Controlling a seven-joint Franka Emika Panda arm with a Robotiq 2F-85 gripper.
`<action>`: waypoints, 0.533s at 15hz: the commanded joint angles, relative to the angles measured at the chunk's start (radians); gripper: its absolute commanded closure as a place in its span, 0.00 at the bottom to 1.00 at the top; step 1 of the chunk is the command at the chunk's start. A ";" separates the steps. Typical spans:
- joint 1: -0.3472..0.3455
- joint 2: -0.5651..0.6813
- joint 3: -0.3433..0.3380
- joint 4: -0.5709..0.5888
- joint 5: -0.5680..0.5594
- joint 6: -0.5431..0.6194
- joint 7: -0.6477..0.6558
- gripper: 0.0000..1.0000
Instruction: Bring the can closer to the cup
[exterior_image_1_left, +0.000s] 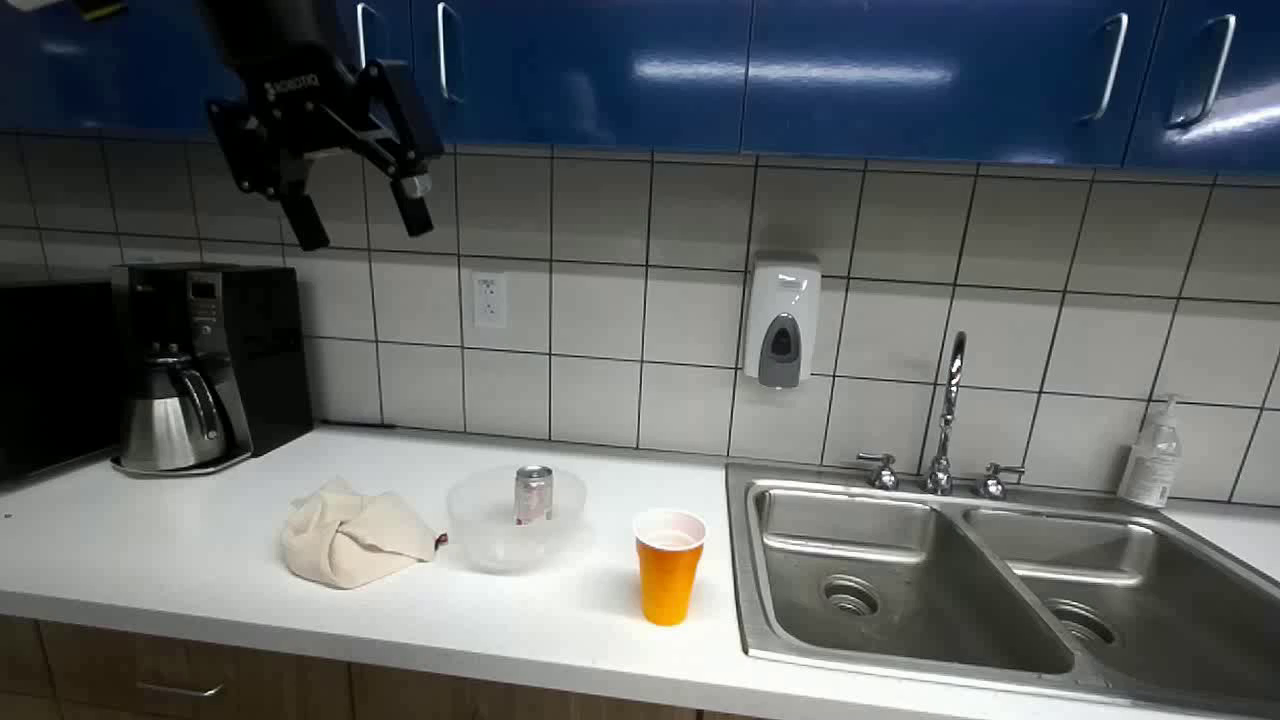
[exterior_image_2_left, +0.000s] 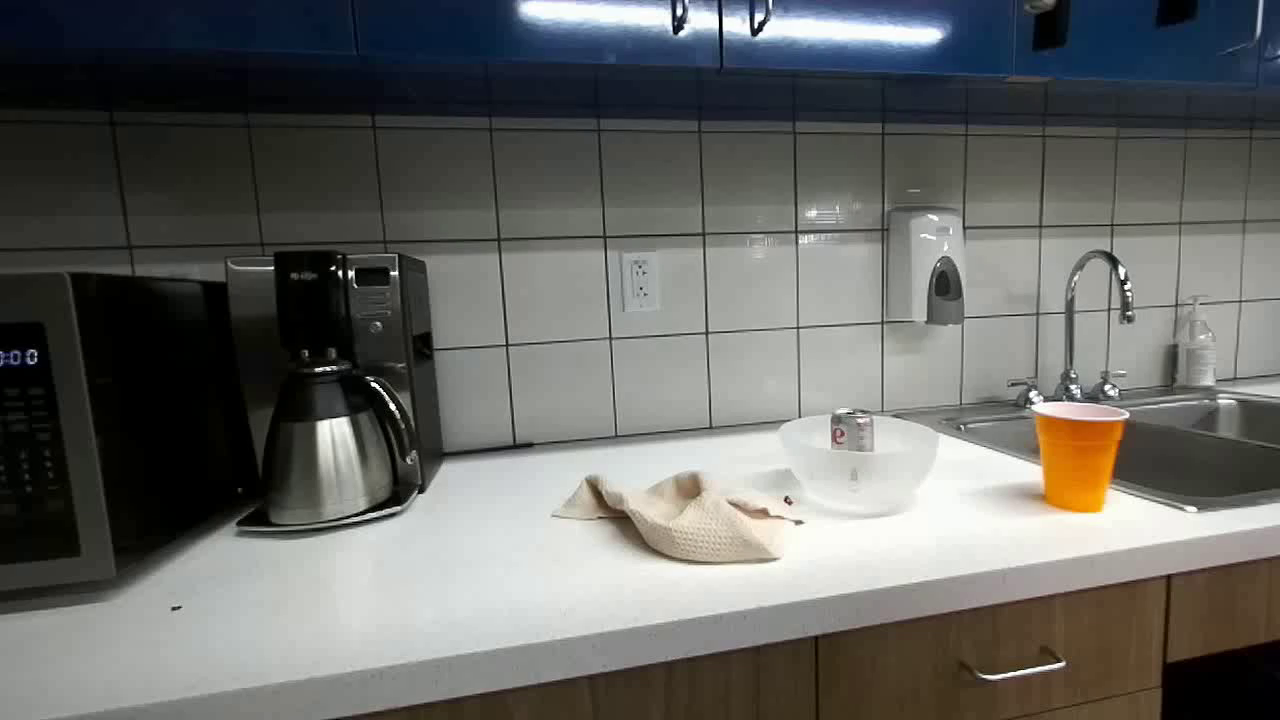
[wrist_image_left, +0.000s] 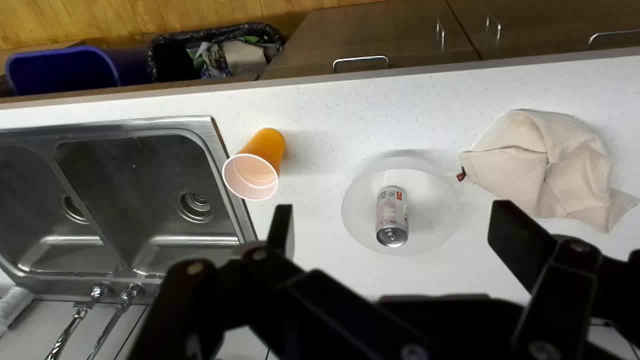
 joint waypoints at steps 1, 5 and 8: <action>0.016 0.003 -0.010 0.002 -0.011 -0.003 0.011 0.00; 0.016 0.003 -0.010 0.002 -0.011 -0.003 0.011 0.00; 0.014 -0.011 -0.014 -0.036 -0.015 0.050 0.018 0.00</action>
